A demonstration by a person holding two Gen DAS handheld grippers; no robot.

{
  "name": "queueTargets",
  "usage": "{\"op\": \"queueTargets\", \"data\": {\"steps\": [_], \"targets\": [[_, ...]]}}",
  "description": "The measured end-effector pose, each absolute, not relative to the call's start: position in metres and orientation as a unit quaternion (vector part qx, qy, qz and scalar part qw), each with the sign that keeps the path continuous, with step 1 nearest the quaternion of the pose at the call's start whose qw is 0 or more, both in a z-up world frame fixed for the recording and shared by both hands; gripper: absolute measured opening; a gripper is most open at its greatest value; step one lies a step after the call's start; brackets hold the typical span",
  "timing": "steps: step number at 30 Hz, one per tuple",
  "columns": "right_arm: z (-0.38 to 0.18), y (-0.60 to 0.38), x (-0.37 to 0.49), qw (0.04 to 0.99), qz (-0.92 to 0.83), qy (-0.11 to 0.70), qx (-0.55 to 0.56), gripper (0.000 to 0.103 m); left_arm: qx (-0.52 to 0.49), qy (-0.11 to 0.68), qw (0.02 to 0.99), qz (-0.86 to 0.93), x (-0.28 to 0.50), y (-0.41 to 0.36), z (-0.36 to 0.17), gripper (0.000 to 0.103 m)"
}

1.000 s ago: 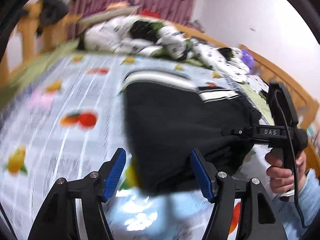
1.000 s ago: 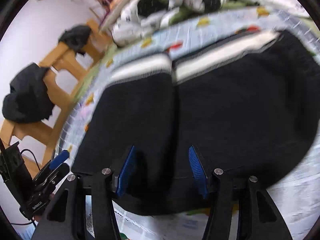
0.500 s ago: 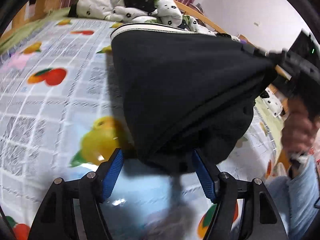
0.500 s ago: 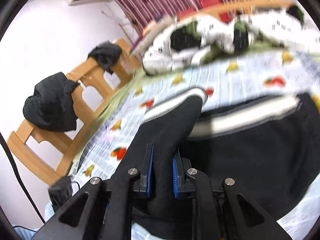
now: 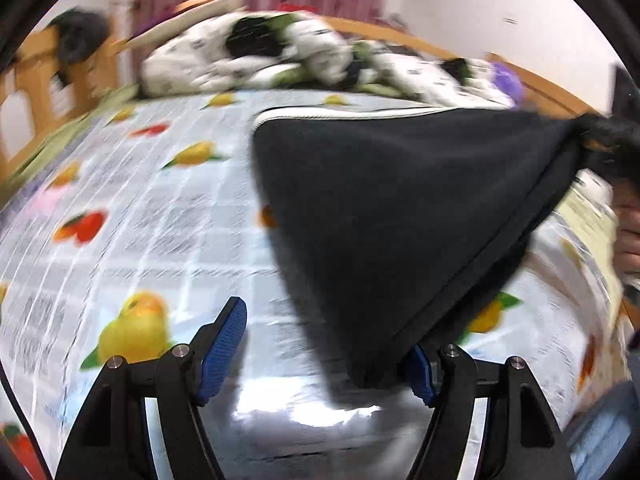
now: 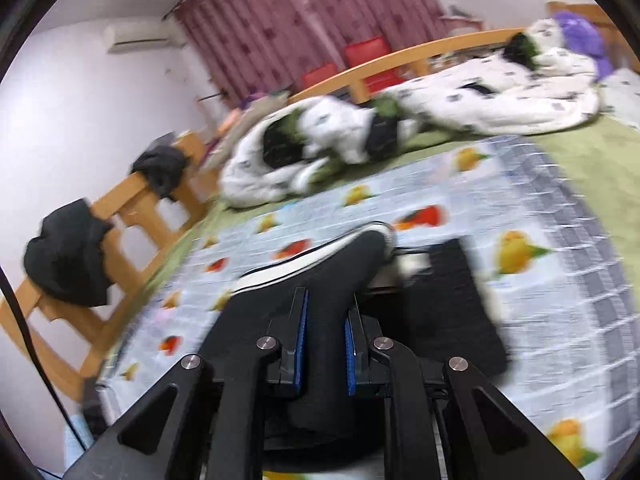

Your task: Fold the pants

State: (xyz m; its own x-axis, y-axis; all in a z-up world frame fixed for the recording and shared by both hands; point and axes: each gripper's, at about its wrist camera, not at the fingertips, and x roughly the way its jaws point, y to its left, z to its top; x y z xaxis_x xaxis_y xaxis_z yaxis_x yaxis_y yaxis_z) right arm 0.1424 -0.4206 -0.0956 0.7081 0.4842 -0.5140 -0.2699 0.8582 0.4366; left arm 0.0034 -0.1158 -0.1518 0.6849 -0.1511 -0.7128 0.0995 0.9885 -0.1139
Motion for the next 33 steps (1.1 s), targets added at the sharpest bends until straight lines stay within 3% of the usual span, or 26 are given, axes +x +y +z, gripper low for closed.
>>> {"op": "queueTargets", "data": {"steps": [7, 11, 16, 18, 20, 24, 25, 26, 28, 31, 33], "targets": [[-0.17, -0.467, 0.164, 0.894, 0.121, 0.401, 0.16, 0.016, -0.012, 0.417, 0.9, -0.125, -0.001, -0.141, -0.159, 0.07], [-0.156, -0.459, 0.158, 0.905, 0.11, 0.39, 0.131, 0.024, -0.055, 0.407, 0.904, -0.122, -0.015, -0.116, -0.15, 0.07], [-0.138, -0.458, 0.151, 0.918, 0.108, 0.373, 0.082, 0.025, -0.097, 0.388, 0.906, -0.137, -0.006, -0.1, -0.126, 0.069], [-0.129, -0.46, 0.155, 0.92, 0.111, 0.368, 0.081, 0.035, -0.127, 0.393, 0.896, -0.164, 0.014, -0.099, -0.121, 0.069], [-0.127, -0.463, 0.167, 0.915, 0.112, 0.375, 0.095, 0.044, -0.136, 0.43, 0.878, -0.16, 0.044, -0.106, -0.13, 0.069], [-0.155, -0.467, 0.189, 0.884, 0.131, 0.433, 0.121, 0.043, -0.2, 0.477, 0.842, -0.152, 0.078, -0.104, -0.173, 0.069], [-0.165, -0.469, 0.189, 0.877, 0.141, 0.44, 0.131, 0.043, -0.233, 0.47, 0.835, -0.166, 0.08, -0.098, -0.181, 0.064], [-0.169, -0.472, 0.187, 0.876, 0.148, 0.436, 0.143, 0.044, -0.26, 0.456, 0.832, -0.178, 0.081, -0.093, -0.185, 0.05], [-0.176, -0.481, 0.188, 0.862, 0.171, 0.444, 0.176, 0.044, -0.278, 0.465, 0.818, -0.196, 0.089, -0.091, -0.188, 0.031], [-0.189, -0.494, 0.195, 0.826, 0.19, 0.467, 0.252, 0.047, -0.277, 0.471, 0.817, -0.185, 0.104, -0.082, -0.174, 0.022], [-0.185, -0.488, 0.191, 0.826, 0.192, 0.467, 0.252, 0.034, -0.253, 0.46, 0.833, -0.175, 0.108, -0.072, -0.16, 0.021]]}}
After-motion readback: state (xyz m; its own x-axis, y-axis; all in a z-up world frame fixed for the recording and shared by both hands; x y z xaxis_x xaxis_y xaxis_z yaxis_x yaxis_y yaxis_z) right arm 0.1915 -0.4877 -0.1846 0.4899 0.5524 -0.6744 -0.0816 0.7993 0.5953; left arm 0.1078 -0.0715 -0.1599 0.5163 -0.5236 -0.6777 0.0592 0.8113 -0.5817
